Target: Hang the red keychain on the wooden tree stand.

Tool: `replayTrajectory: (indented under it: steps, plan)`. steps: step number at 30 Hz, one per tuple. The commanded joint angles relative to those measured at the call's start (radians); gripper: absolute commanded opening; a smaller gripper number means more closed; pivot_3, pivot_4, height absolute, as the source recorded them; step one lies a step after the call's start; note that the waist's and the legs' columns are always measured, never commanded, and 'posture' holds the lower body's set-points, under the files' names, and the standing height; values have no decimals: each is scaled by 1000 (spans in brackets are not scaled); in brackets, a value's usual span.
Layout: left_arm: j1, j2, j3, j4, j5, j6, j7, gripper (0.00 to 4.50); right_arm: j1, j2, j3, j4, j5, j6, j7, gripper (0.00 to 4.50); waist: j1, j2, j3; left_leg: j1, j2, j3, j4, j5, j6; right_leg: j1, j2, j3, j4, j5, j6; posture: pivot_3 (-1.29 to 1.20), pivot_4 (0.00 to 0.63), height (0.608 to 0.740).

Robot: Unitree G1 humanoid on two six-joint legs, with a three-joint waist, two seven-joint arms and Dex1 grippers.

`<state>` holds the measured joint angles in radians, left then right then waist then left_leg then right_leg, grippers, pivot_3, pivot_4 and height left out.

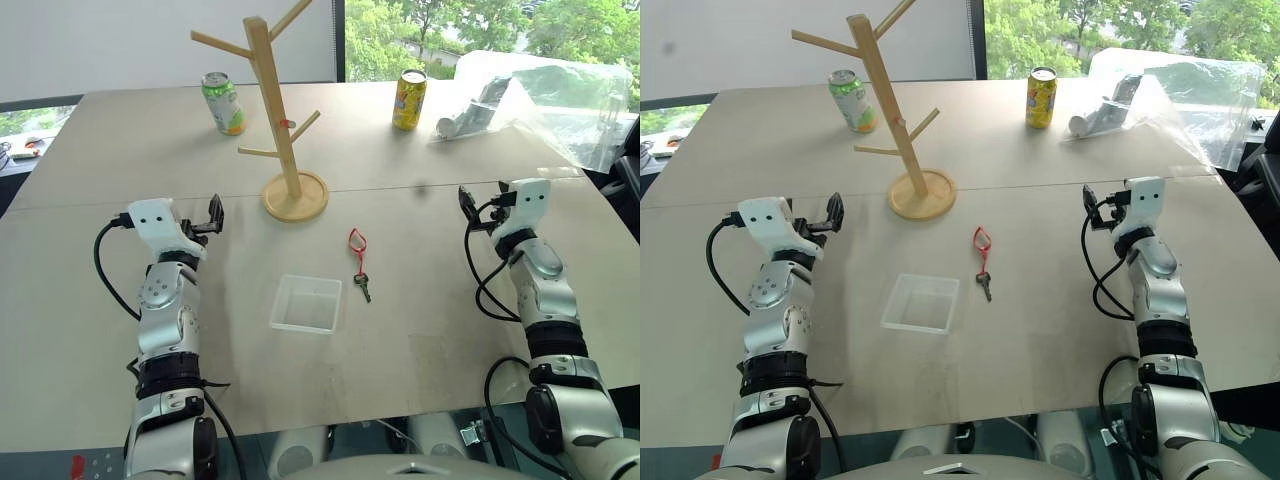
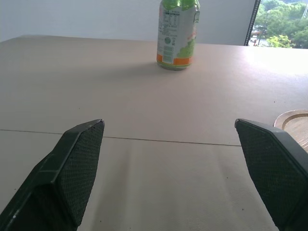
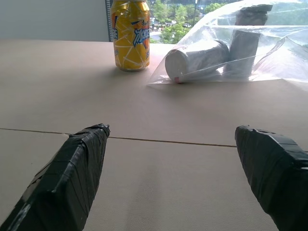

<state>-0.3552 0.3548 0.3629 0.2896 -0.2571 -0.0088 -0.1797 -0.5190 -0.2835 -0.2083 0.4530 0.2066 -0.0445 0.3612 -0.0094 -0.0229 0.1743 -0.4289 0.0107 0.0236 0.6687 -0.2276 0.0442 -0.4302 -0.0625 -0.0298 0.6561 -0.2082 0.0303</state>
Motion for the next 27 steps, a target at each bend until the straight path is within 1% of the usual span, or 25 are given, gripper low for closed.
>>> replayTrajectory:
  steps: [1,24,25,27]
  plan:
    - [1,6,12,-14,-4,-20,-2,4500,-16,-13,-6,-27,9,-3,1,4474,0,0,0,0,0,0,0,0,0,0,0,0,0,0,0,0,150,740]
    - [17,-16,-4,-54,-8,-8,2,4500,-1,-10,1,-37,21,18,22,4474,0,0,0,0,0,0,0,0,0,0,0,0,0,0,0,0,150,740]
    - [16,-17,-8,-56,-7,-6,0,4500,12,-17,14,-60,46,28,88,4474,1,0,0,0,0,0,0,0,0,0,0,0,0,0,0,0,150,740]
    - [11,-21,-14,-61,-9,1,-3,4500,67,-53,67,-135,84,12,272,4474,3,0,0,0,0,0,0,0,0,0,0,0,0,0,0,0,150,740]
